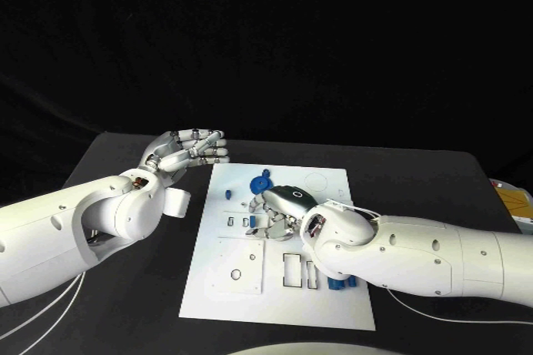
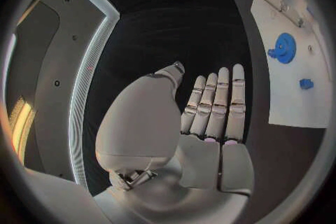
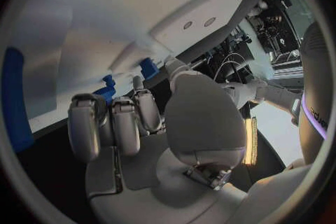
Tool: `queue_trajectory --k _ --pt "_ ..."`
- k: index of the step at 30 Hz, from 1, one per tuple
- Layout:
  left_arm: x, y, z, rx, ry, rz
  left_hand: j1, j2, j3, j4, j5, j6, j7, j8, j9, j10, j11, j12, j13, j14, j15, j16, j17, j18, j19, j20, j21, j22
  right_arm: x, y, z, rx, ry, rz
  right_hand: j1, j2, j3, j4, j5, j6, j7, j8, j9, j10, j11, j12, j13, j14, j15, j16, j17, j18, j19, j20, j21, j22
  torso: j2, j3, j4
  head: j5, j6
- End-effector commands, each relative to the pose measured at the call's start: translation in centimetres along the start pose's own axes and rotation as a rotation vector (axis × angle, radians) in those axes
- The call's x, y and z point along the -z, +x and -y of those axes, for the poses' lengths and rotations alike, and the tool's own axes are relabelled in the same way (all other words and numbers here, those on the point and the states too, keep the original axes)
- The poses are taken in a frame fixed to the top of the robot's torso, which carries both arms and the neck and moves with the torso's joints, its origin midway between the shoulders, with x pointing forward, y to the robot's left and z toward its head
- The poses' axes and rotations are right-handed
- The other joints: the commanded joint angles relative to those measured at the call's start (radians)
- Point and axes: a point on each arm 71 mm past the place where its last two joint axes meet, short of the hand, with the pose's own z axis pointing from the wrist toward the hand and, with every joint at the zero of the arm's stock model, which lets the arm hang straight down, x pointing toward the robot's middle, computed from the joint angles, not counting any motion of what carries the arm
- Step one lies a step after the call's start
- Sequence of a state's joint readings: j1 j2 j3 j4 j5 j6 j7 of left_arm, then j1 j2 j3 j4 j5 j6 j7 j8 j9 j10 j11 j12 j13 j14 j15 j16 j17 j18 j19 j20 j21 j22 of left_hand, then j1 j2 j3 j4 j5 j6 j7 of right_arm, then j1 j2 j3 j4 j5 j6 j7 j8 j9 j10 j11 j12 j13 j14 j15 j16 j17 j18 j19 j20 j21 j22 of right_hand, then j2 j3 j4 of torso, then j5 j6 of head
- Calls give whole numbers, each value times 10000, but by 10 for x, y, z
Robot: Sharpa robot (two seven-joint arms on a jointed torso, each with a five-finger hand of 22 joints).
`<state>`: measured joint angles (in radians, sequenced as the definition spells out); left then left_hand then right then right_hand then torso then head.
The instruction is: Assemble the parts on the task board
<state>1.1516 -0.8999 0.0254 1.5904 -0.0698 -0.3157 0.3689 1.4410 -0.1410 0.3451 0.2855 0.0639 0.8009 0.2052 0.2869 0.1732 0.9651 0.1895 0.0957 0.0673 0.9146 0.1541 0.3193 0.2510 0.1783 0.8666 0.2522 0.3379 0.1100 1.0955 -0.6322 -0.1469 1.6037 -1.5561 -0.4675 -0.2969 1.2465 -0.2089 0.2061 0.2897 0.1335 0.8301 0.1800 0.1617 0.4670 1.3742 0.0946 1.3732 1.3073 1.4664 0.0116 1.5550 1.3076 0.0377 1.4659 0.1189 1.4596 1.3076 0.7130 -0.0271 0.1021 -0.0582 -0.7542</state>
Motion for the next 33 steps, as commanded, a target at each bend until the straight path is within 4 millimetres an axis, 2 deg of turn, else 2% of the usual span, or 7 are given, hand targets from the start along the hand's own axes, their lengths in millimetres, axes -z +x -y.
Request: queue_trajectory --k 1,11,14,16,19,27,33 --pt "0 1 0 -48 -84 -231 -65 -71 36 7 -45 -73 298 -67 -14 75 -11 -79 6 34 -85 -43 55 70 242 -26 124 46 5 -6 -1 -77 -267 699 175 308 -585 10 -51 -151 35 -172 -91 -99 50 -54 282 869 136 -54 1873 -46 234 102 -73 1808 -9 8 -23 4 12" --pt "-2 -2 -7 -1183 -900 -576 -443 -154 -197 32 -44 499 -42 147 97 1587 -560 399 273 2581 -889 2101 1585 53 2104 -874 1942 879 25 -43 9 -1429 -821 1554 975 862 -1166 -40 561 235 -39 -100 -175 -50 -14 17 294 847 94 -85 1781 4 129 87 -264 1710 -80 31 -82 66 109" --pt "-3 -3 -12 -1943 -1456 -848 -862 -192 -294 -25 -52 935 -318 512 329 2639 -952 1504 941 3489 -1288 4711 3306 36 2747 -1310 3711 1914 33 -60 21 -2457 -675 1538 1203 983 -1136 -44 647 413 -96 33 -157 -108 -65 -28 238 801 48 -146 1602 77 -51 47 -547 1533 -172 40 -137 119 97" --pt "-3 -3 -16 -2488 -1859 -1076 -1287 -141 -378 27 -51 1017 -482 799 548 2544 -1062 2461 1701 3852 -1418 7023 5540 6 2586 -1487 4930 2723 36 -70 27 -2909 -509 1564 1228 1007 -1156 -26 751 487 -121 104 -144 -113 -88 -29 233 801 27 -149 1602 79 -57 27 -563 1527 -221 55 -171 161 108" --pt "-3 -1 -23 -3532 -2652 -1583 -1826 -51 -455 26 -24 925 -665 1731 1191 1795 -1273 5135 3778 4693 -1571 9713 8538 -349 2888 -1548 8151 6427 42 -88 43 -3509 -92 1700 1224 1033 -1176 -13 850 526 -140 156 -137 -110 -106 -25 234 801 10 -151 1601 78 -51 10 -563 1532 -310 86 -214 207 76" --pt "-12 10 -35 -6853 -4998 -3439 -2764 153 -831 92 -46 561 -954 3482 2514 1073 -1521 7785 5518 5167 -1775 10496 9430 -473 2878 -1674 9302 7765 58 -116 78 -4035 947 2017 1156 1096 -1214 10 960 567 -162 227 -129 -105 -129 -21 231 809 -11 -145 1628 69 -26 -11 -538 1553 -475 139 -245 322 -86" --pt "-24 21 -36 -8489 -6064 -4150 -2925 201 -967 97 -55 440 -962 3710 2717 931 -1525 7936 5596 5120 -1780 10454 9333 -458 2779 -1682 9289 7701 61 -121 89 -4234 1287 1960 1057 1097 -1280 20 980 558 -171 257 -131 -122 -136 -38 207 812 -22 -144 1636 65 -15 -24 -530 1563 -523 159 -250 317 -153"
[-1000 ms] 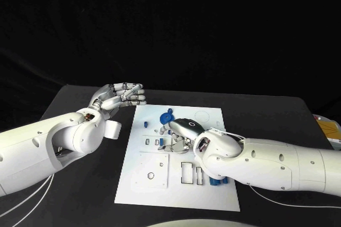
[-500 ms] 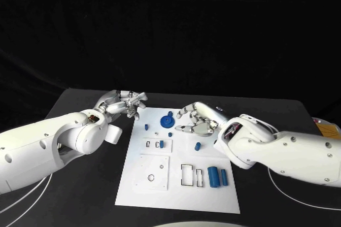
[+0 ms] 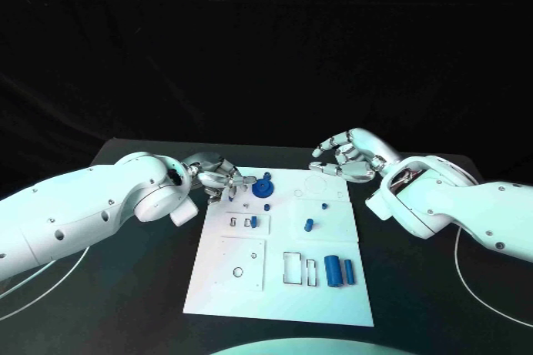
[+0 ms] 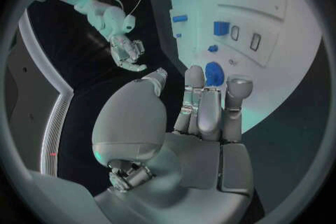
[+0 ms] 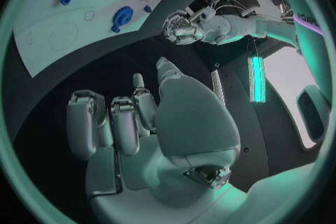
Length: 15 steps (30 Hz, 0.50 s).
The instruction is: Assemble the parts on the task board
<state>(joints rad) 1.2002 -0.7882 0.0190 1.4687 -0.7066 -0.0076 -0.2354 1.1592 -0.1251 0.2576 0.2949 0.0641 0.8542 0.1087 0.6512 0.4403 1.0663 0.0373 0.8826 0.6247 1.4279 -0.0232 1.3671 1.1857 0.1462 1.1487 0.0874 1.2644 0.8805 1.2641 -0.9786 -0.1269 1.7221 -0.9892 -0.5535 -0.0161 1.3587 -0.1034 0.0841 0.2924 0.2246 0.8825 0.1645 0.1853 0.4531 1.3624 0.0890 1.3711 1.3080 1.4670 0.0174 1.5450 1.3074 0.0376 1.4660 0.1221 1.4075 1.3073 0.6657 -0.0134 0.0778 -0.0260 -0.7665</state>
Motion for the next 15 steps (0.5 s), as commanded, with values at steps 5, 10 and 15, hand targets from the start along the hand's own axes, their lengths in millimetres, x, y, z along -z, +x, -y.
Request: queue_trajectory --k 5,10,15 --pt "-12 9 4 -3153 -2432 -1324 -280 108 -223 7 -64 -191 4 209 183 -136 2 167 57 37 -3 59 112 -141 -49 -31 52 36 -1 -3 8 -576 369 -328 -92 43 -78 -8 74 23 -18 25 6 -8 -79 -22 194 807 -81 -44 1638 65 -14 -58 -10 1567 -50 25 -2 6 -83" --pt "-19 14 12 -3767 -2828 -1490 -410 148 -450 2 -63 -170 -70 501 438 -79 -61 369 118 195 -52 278 424 -156 17 -60 130 154 -3 -3 11 -553 521 -334 -105 40 -89 -9 83 16 -17 26 5 -11 -81 -25 190 807 -82 -45 1637 65 -14 -60 -11 1567 -52 32 8 27 -139" --pt "-25 20 18 -4242 -3140 -1731 -523 189 -606 7 -63 -203 -99 639 589 -67 -87 458 140 255 -77 370 547 -179 102 -84 206 283 -4 -2 12 -522 645 -364 -122 38 -103 -12 102 6 -17 29 3 -8 -81 -22 193 805 -83 -48 1629 69 -24 -62 -29 1556 -52 24 15 43 -198"
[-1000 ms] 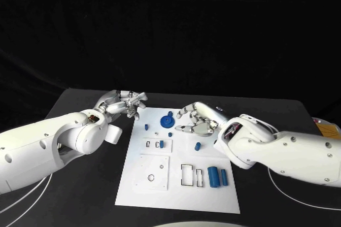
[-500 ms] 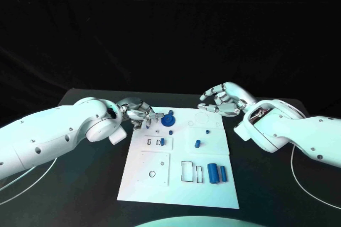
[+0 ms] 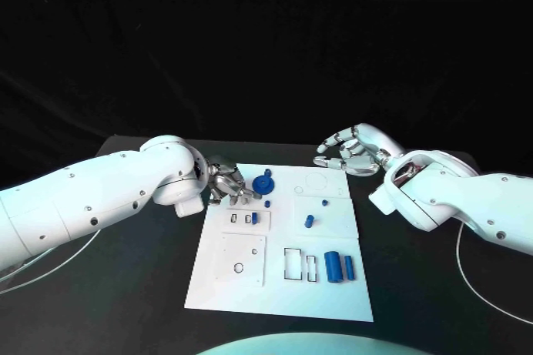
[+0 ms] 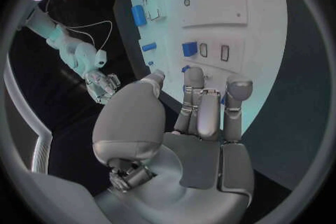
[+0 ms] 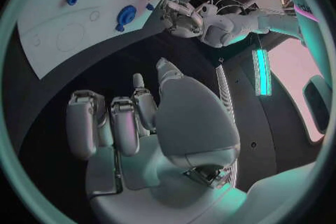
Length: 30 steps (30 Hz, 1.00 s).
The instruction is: Assemble the parts on the task board
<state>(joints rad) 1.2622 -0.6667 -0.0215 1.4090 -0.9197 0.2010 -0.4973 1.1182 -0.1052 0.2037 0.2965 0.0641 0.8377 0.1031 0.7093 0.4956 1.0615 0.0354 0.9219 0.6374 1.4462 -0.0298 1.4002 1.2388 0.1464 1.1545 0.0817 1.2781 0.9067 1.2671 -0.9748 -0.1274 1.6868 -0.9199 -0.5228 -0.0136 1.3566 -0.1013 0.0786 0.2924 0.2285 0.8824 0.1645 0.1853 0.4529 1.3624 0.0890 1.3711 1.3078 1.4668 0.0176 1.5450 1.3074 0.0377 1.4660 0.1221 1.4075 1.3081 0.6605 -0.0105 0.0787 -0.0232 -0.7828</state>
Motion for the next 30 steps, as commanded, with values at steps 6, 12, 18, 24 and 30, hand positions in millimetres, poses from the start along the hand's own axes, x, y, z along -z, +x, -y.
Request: queue_trajectory --k 6,12,18,24,30 --pt "-5 5 4 -1328 -1083 -563 -329 84 -325 -11 -64 -85 -70 203 217 -8 -91 167 32 162 -31 187 243 -230 214 -49 215 294 -2 2 3 -31 218 -269 -135 23 -73 -13 109 -7 -19 40 2 -17 -83 -30 184 804 -87 -53 1614 71 -30 -65 -42 1542 3 -11 -12 24 -41" --pt "-9 7 7 -1563 -1199 -701 -349 169 -380 -14 -50 -87 -88 260 284 8 -107 210 39 211 -44 261 361 -253 298 -59 287 425 -2 3 4 -12 268 -290 -145 26 -81 -13 127 -10 -19 44 1 -20 -84 -33 180 802 -87 -56 1605 73 -33 -66 -49 1538 18 -15 -5 18 -47" --pt "-12 8 11 -1668 -1200 -792 -325 218 -383 -18 -40 -98 -95 279 312 9 -114 225 41 229 -51 290 405 -259 320 -63 310 462 -3 3 4 1 307 -300 -154 30 -88 -14 148 -14 -20 49 1 -29 -85 -43 168 800 -88 -59 1597 78 -44 -67 -67 1527 25 -22 -15 -3 -62" --pt "-15 10 14 -1706 -1182 -796 -286 270 -391 -19 -31 -105 -107 311 355 59 -125 305 120 275 -60 359 522 -281 397 -69 374 586 -4 5 5 66 351 -433 -227 39 -140 -8 140 -47 -17 62 -6 -65 -82 -74 130 794 -89 -69 1572 85 -62 -71 -103 1509 25 -16 -14 -44 -106" --pt "-18 13 19 -1799 -1082 -924 -195 318 -389 -26 -27 -129 -120 345 411 67 -138 347 134 301 -72 405 584 -290 431 -77 416 646 -4 8 6 117 417 -576 -286 67 -170 -1 128 -73 -14 69 -11 -104 -78 -111 87 785 -87 -83 1532 98 -92 -72 -155 1478 21 -8 4 -75 -127"
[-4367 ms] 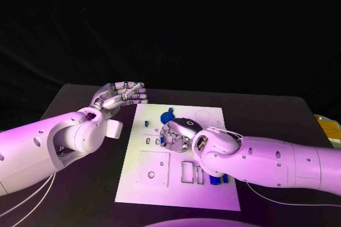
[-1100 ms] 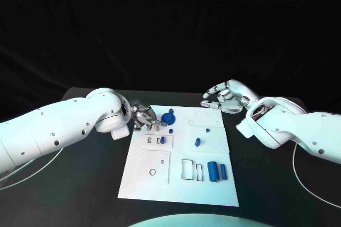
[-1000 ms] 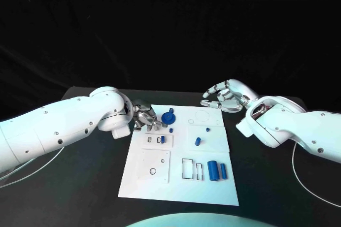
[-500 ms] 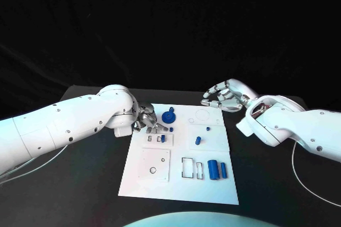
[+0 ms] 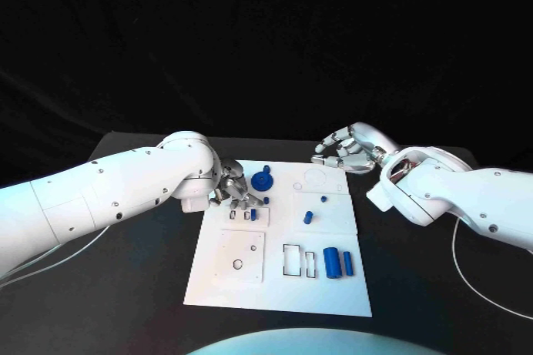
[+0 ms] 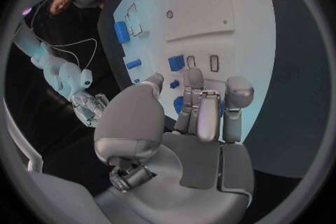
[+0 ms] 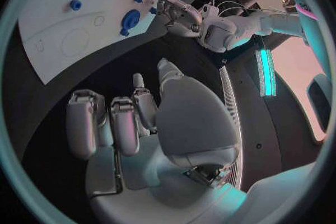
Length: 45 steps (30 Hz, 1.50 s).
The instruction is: Assemble the parts on the task board
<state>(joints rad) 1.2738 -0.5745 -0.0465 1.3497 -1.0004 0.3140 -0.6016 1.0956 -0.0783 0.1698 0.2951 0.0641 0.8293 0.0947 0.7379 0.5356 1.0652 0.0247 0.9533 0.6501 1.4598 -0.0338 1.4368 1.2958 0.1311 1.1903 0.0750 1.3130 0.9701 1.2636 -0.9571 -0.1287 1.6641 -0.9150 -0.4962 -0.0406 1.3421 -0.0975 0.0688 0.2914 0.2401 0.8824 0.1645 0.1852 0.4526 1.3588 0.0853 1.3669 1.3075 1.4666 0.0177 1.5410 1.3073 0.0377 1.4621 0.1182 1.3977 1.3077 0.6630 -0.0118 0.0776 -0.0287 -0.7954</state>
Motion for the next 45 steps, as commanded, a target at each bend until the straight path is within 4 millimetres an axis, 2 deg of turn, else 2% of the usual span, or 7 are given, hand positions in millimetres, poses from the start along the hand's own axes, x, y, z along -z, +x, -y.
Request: queue_trajectory --k 1,7,15,20,28,41,45 --pt "-1 2 3 -230 44 -201 61 60 -43 -11 -26 -55 -39 64 23 24 -33 37 3 168 -34 45 22 -138 73 -12 72 16 0 4 1 139 84 -325 -140 29 -72 10 12 -73 -13 70 -8 -68 -42 -69 89 786 -88 -43 1533 98 -54 -34 -57 1482 -8 1 15 -17 0" --pt "-4 2 5 -269 59 -265 142 95 -14 -10 -24 -81 -41 73 52 9 -37 47 -2 184 -38 75 69 -143 86 -15 93 47 -1 5 2 175 126 -374 -156 36 -81 9 10 -81 -12 72 -10 -95 -42 -94 60 777 -87 -56 1495 106 -75 -34 -92 1460 -17 12 0 22 -20" --pt "-7 4 8 -321 42 -406 481 124 132 -15 -24 -152 -45 84 137 -34 -43 82 -14 209 -42 142 161 -162 128 -17 166 163 -1 5 3 187 150 -382 -178 61 -89 8 15 -91 -11 78 -12 -107 -40 -105 48 768 -87 -69 1457 113 -92 -33 -121 1443 -10 4 2 29 -33" --pt "-9 4 7 -330 -26 -478 595 123 205 -14 -24 -170 -42 80 160 -55 -42 85 -28 207 -40 151 167 -164 128 -16 183 184 -1 6 3 188 160 -399 -206 82 -102 10 17 -101 -9 85 -14 -126 -39 -122 27 761 -87 -79 1430 120 -107 -33 -148 1427 0 1 -35 37 -14" --pt "-10 5 9 -375 3 -638 821 130 406 -14 -19 -202 -35 58 202 -131 -35 56 -107 192 -34 159 159 -169 120 -8 213 223 -2 6 3 189 161 -417 -219 92 -108 9 18 -105 -9 90 -14 -124 -39 -120 31 760 -86 -81 1428 123 -116 -33 -163 1418 -19 11 24 -5 -52" --pt "-11 6 9 -298 58 -796 1028 209 787 -9 -25 -224 -23 7 243 -198 -25 46 -151 155 -19 151 118 -161 50 10 214 198 -3 8 3 155 174 -465 -247 125 -117 10 24 -106 -10 103 -14 -126 -39 -120 30 754 -87 -90 1404 125 -120 -33 -173 1414 -13 3 -2 14 -69" --pt "-11 7 10 -283 95 -875 1174 234 1026 -18 -23 -230 -30 -15 267 -215 -29 42 -175 155 -19 166 138 -163 38 20 229 223 -4 9 3 152 191 -480 -247 125 -117 10 24 -106 -10 103 -14 -126 -39 -120 30 754 -87 -90 1404 125 -120 -33 -173 1414 -14 8 9 14 -74"
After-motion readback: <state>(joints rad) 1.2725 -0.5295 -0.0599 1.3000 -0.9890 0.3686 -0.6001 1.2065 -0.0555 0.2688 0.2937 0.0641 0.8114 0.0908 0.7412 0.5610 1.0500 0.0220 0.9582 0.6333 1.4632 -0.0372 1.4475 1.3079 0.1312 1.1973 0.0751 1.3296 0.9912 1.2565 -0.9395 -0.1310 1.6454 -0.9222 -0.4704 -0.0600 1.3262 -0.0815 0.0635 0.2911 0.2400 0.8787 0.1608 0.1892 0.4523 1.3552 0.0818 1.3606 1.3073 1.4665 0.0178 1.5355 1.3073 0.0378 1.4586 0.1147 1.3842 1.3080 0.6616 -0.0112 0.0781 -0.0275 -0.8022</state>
